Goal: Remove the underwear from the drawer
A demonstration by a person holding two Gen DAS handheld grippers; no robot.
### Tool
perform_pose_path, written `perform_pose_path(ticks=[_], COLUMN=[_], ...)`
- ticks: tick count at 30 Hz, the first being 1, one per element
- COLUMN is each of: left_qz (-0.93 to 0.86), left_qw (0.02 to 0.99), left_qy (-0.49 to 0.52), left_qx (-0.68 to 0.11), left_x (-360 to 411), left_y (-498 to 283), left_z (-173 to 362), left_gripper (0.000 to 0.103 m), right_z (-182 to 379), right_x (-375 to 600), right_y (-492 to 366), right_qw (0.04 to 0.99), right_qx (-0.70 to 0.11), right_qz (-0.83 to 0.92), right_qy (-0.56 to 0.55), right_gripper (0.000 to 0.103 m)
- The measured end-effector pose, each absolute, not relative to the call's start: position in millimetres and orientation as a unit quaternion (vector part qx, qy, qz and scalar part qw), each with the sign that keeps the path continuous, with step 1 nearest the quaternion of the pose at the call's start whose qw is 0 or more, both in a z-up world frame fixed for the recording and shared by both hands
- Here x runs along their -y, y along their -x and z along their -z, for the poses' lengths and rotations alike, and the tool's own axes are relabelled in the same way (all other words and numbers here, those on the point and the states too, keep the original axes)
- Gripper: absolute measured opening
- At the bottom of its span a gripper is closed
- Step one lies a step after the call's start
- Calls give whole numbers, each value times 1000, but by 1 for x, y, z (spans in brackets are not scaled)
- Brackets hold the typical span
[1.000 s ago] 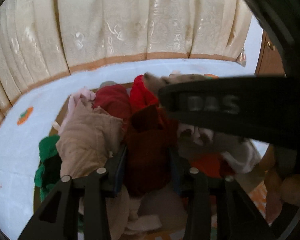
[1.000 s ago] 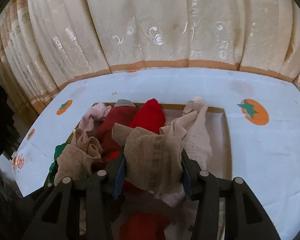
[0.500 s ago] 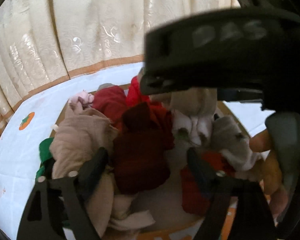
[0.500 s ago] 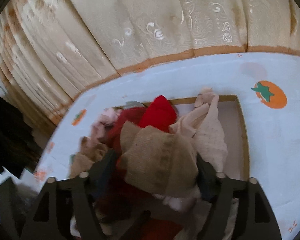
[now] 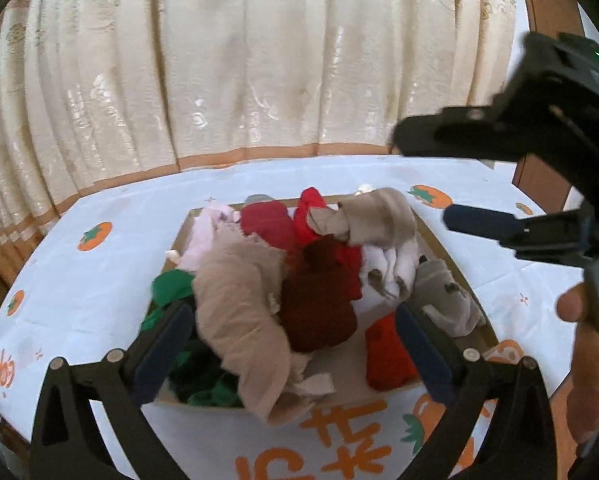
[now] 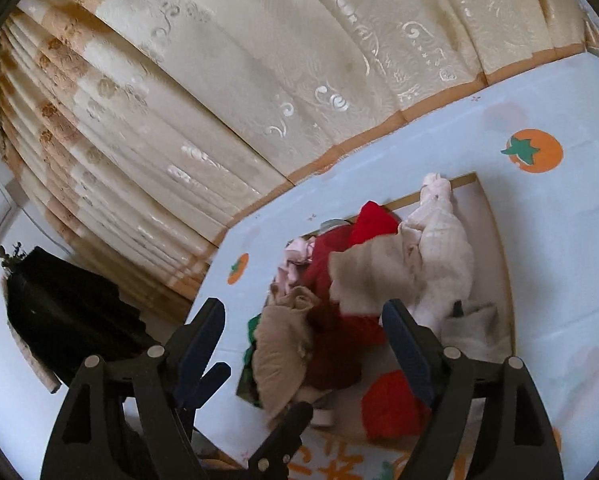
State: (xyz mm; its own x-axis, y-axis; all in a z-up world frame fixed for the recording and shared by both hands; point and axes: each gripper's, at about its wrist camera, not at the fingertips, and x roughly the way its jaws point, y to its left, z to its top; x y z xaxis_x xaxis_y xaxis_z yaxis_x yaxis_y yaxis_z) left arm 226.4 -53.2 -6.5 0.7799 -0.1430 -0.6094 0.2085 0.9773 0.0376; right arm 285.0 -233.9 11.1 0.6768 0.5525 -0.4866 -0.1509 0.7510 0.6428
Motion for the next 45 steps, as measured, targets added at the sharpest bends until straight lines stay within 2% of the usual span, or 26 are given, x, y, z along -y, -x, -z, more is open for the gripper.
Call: perform_pose_path(ticks=[12,20,26,38,45], left_qz=[79,73,73,74,72], left_qw=[941,946,950,956,949], left_qy=[-50,-33,-41,-42,-41], left_qx=[-325,-315,-300,-280,-305], left_x=[36,23,20,17,16], left_y=[-178,-146,-117,-102,-123], left_z=[4,3,1,3,21], left_gripper=[103,103,103,103,103], right_z=[-16,-28,-26,-16,4], right_x=[223,192,184,178,182], right_y=[-217,-147,-110,-91,-111], right_qw=[908,961,969,975,972], right_qx=[-322,-240,-213,-193,-208], right_qz=[-114,-50,-41,-42,-39], right_qy=[-242,-125,-115,-101,-102], right_gripper=[83,83,83,83,83])
